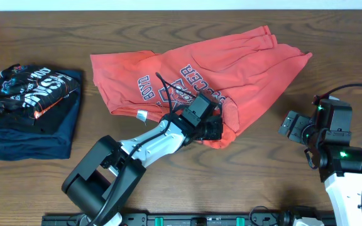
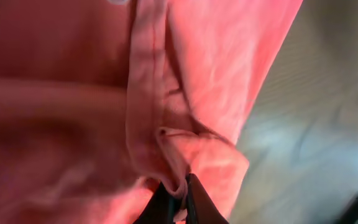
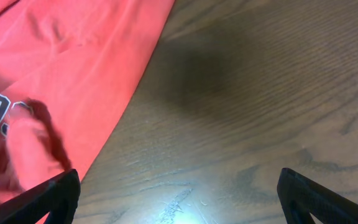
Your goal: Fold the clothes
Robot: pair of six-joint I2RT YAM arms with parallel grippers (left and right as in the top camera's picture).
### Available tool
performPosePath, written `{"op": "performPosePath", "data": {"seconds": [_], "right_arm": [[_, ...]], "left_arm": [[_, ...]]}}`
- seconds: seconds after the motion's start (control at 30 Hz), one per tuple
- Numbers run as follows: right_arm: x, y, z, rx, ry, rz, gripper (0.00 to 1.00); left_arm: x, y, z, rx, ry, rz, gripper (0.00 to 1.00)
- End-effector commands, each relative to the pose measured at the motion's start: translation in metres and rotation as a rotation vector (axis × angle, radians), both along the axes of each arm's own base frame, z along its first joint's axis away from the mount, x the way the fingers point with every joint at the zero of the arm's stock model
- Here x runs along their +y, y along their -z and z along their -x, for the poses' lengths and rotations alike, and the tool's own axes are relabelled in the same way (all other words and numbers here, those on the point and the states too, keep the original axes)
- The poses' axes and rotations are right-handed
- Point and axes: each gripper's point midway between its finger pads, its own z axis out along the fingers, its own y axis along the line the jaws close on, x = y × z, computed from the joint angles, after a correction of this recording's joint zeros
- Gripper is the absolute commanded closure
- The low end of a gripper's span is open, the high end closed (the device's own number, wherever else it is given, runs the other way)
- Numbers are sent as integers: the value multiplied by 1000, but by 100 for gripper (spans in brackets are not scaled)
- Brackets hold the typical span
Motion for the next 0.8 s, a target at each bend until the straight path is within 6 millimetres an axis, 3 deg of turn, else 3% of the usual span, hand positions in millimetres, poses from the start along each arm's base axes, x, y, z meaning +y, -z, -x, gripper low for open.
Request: {"op": "performPosePath", "data": {"seconds": [0.0, 0.13, 0.2, 0.33, 0.43, 0.47, 0.57, 0.6, 0.77], "right_arm": [[-3, -3, -1, -6, 9, 12, 1], [-4, -3, -1, -7, 11, 15, 1], [-4, -4, -2, -10, 11, 16, 1], [-4, -6, -5, -26, 11, 16, 1], [-4, -6, -5, -28, 11, 17, 1], [-4, -6, -5, -27, 11, 16, 1], [-4, -6, -5, -27, 11, 16, 1], [-4, -6, -5, -27, 11, 16, 1], [-4, -6, -5, -28, 11, 17, 1]], "left_arm": [[-7, -14, 42, 182, 106, 94, 94], [1, -49, 102, 407, 254, 182, 94], [15, -65, 125, 466, 304, 178, 94], [39, -83, 150, 497, 347, 134, 94], [57, -87, 161, 513, 321, 60, 93], [62, -88, 162, 517, 305, 34, 88], [74, -90, 167, 531, 258, -21, 57], [75, -92, 168, 533, 254, -19, 53], [78, -94, 163, 485, 229, -37, 51]]}}
